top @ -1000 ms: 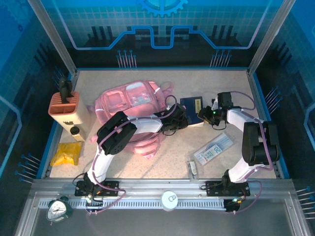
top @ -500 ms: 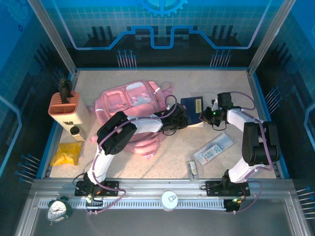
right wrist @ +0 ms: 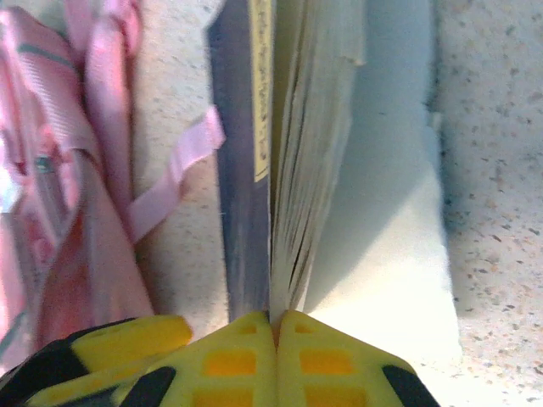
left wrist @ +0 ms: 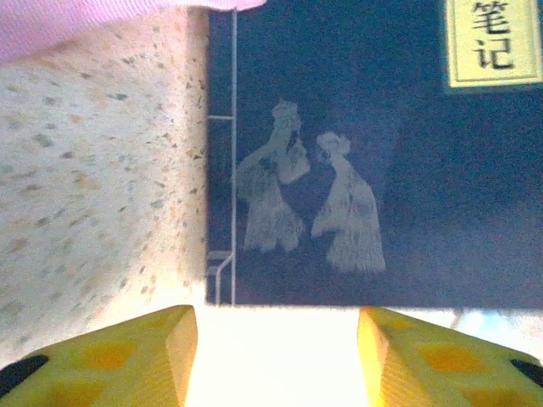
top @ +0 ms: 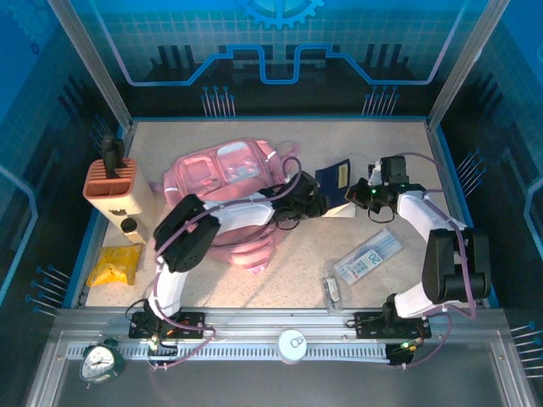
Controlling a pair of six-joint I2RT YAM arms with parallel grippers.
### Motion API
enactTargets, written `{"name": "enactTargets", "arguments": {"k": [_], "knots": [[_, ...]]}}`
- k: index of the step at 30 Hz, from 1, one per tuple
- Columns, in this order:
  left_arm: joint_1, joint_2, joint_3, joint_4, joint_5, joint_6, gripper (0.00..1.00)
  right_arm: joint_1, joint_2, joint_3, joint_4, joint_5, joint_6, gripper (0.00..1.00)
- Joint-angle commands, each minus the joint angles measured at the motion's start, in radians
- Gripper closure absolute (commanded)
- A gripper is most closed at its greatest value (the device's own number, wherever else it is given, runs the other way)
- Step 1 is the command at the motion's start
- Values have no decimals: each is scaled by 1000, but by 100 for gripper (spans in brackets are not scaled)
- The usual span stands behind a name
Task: Pack the student bag
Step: Pick up the book from the center of the table.
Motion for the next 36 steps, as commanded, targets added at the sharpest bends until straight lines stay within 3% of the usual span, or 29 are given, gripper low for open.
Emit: {"name": "enactTargets", "arguments": {"k": [1, 11, 17, 22, 25, 31, 36], "knots": [[19, -194, -83, 38, -21, 15, 38, -7, -82, 7, -21, -68, 17, 100], [80, -594, -432, 170, 6, -90, 18, 76, -290, 80, -140, -152, 10, 100], [165, -726, -593, 280, 40, -176, 10, 161, -338, 139, -169, -219, 35, 100], [246, -747, -658, 389, 92, -241, 3, 240, -317, 190, -141, -283, 73, 100], [258, -731, -675, 471, 50, -266, 1, 302, -308, 203, -87, -305, 118, 100], [273, -638, -679, 666, 114, -387, 1, 395, -258, 210, 9, -348, 186, 100], [272, -652, -692, 652, 86, -404, 4, 428, -246, 175, 78, -360, 218, 100]]}}
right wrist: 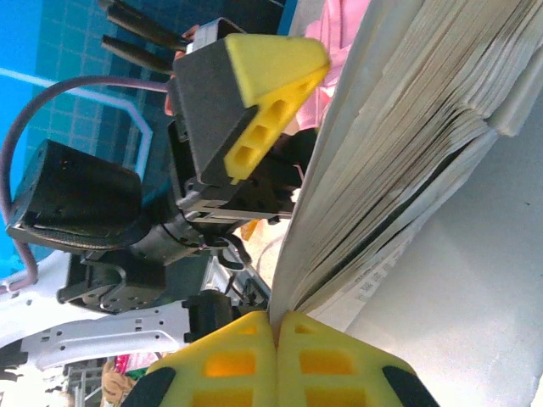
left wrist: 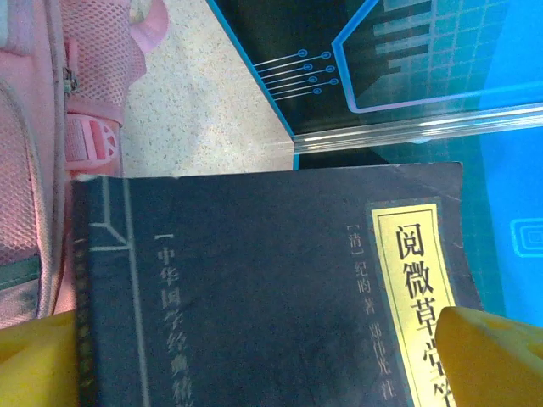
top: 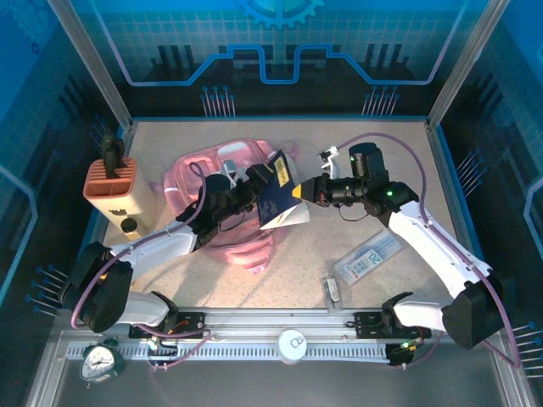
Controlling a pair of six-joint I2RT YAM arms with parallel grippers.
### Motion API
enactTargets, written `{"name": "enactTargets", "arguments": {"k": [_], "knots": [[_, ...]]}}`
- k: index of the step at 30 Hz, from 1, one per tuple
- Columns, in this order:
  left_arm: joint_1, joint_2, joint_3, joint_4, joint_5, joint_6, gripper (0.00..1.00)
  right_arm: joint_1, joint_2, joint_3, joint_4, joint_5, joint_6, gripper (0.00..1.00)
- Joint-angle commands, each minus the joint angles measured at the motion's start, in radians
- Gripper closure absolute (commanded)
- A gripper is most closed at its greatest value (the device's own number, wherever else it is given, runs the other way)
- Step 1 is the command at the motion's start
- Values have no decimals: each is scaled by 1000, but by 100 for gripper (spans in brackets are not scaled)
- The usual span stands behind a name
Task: Pack the student bag
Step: Pick up the book from the center of the table.
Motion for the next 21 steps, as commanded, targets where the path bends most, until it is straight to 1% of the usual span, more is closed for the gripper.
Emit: {"name": "enactTargets", "arguments": {"k": [1, 5, 10, 15, 19, 20, 21], "knots": [[5, -27, -30, 42, -13, -43, 5, 13, -6, 0, 107, -52, 34, 100], [6, -77, -65, 56, -35, -57, 13, 23, 1, -23, 103, -39, 20, 100], [5, -150, -73, 30, -51, -24, 31, 11, 6, -61, 105, -33, 9, 100], [5, -177, -76, 21, -54, -18, 50, 6, 16, -68, 104, -26, 0, 100], [6, -185, -79, 35, -48, -16, 68, 0, 29, -60, 82, -22, -19, 100], [5, -189, -78, 35, -48, -12, 73, -2, 29, -62, 81, -16, -23, 99], [5, -191, -76, 30, -47, -8, 78, -3, 29, -61, 78, -16, -27, 96]]}}
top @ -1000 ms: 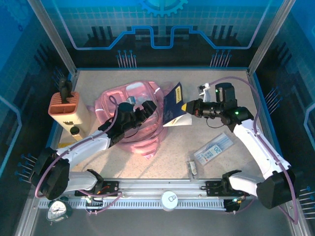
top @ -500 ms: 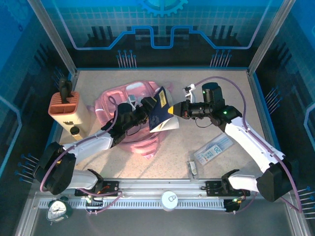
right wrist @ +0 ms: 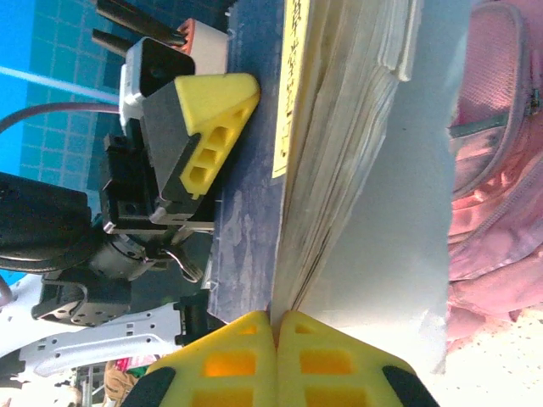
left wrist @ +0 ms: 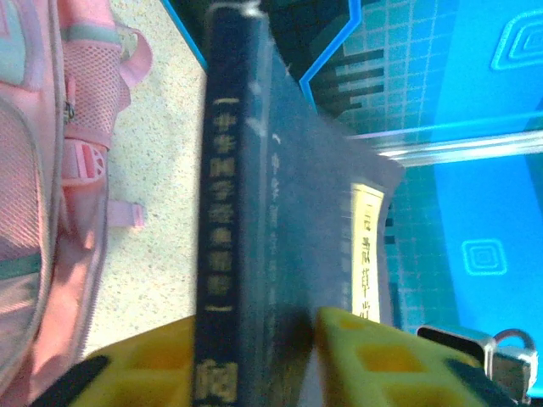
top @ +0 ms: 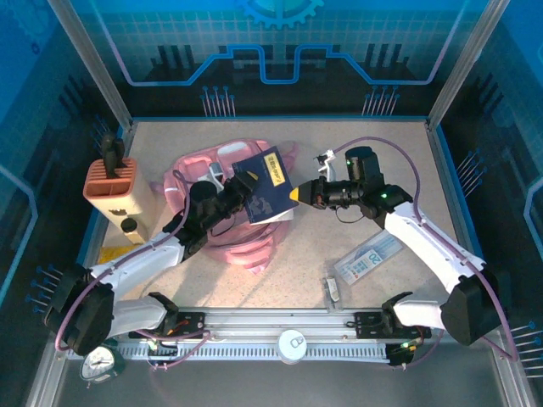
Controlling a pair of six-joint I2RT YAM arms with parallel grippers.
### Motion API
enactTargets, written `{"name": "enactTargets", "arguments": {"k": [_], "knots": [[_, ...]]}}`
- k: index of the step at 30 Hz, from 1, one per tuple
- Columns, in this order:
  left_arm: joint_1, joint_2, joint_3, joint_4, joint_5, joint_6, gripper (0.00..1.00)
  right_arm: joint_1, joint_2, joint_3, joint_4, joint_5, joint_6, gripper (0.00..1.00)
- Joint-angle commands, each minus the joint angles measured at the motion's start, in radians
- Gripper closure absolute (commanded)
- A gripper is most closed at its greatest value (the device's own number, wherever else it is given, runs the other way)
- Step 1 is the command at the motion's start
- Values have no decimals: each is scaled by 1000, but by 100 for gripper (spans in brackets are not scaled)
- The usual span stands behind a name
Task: Pack the student bag
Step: Pick up the book from the center of the table.
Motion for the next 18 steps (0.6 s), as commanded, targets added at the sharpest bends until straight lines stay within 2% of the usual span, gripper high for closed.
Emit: {"name": "enactTargets", "arguments": {"k": [1, 4, 6, 12, 15, 18], "knots": [[-3, -35, 0, 39, 4, 22, 82, -6, 7, -4, 0, -7, -35, 94], [-2, -43, 7, 32, 8, 33, 91, -9, 4, -7, -16, -2, -49, 86], [-2, -49, 11, 38, 15, 33, 95, -18, 0, -14, -29, -1, -57, 68], [-19, -57, 38, 57, 48, 58, 97, -58, 6, -42, -12, -49, -31, 28], [-45, -54, 60, 65, 46, 77, 97, -50, 32, -35, 3, -81, -15, 15], [-66, -46, 86, 65, 48, 109, 97, -32, 58, -35, 45, -110, 19, 8]]}}
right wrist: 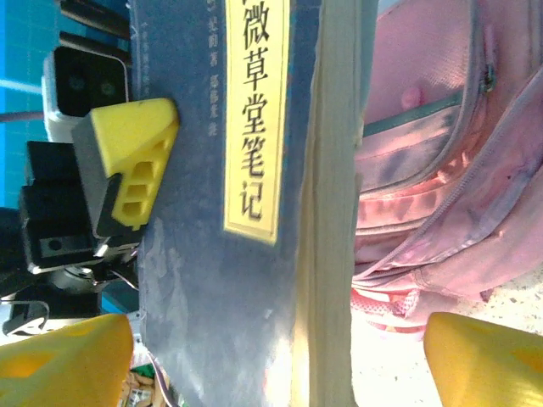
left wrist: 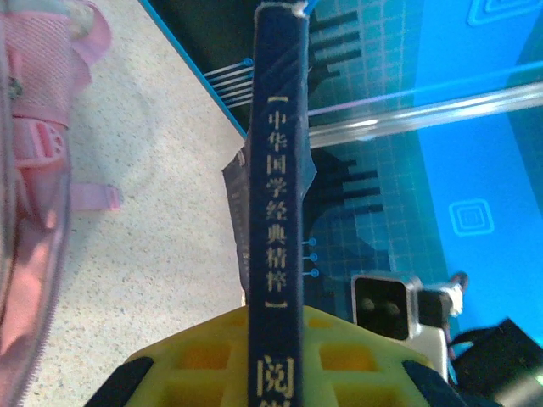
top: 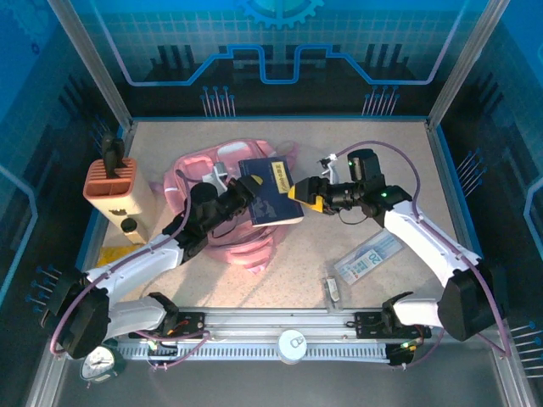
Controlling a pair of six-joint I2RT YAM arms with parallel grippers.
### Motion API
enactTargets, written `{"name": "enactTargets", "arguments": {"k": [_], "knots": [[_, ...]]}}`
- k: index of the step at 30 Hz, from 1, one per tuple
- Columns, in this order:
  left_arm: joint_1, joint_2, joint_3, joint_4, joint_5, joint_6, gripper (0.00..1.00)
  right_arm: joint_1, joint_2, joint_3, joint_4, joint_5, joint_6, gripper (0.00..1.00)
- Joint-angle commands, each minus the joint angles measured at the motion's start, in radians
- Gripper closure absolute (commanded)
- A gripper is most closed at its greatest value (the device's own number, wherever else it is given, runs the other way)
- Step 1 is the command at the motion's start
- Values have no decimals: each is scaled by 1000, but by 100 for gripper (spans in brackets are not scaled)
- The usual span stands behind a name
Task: Pack the student bag
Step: Pick up the book from the center of the table.
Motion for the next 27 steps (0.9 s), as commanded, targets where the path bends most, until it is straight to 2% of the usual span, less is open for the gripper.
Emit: {"name": "enactTargets", "arguments": {"k": [1, 3, 5, 8, 11, 21, 27], "knots": [[-26, -18, 81, 55, 14, 71, 97, 20, 28, 4, 46, -56, 31, 7], [-38, -18, 97, 33, -5, 98, 96, 39, 38, 9, 49, -52, 42, 5], [-40, -14, 101, 30, -14, 111, 96, 52, 44, -13, 123, -79, 97, 5], [-39, -17, 99, -6, -37, 134, 96, 55, 25, -41, 258, -121, 184, 12], [-41, -31, 95, -41, -68, 166, 96, 51, -4, -28, 242, -123, 181, 20], [-43, -40, 91, -140, -130, 232, 96, 36, -8, -32, 199, -101, 148, 64], [-46, -30, 95, -161, -122, 259, 89, 22, 6, -17, 141, -84, 100, 88]]}}
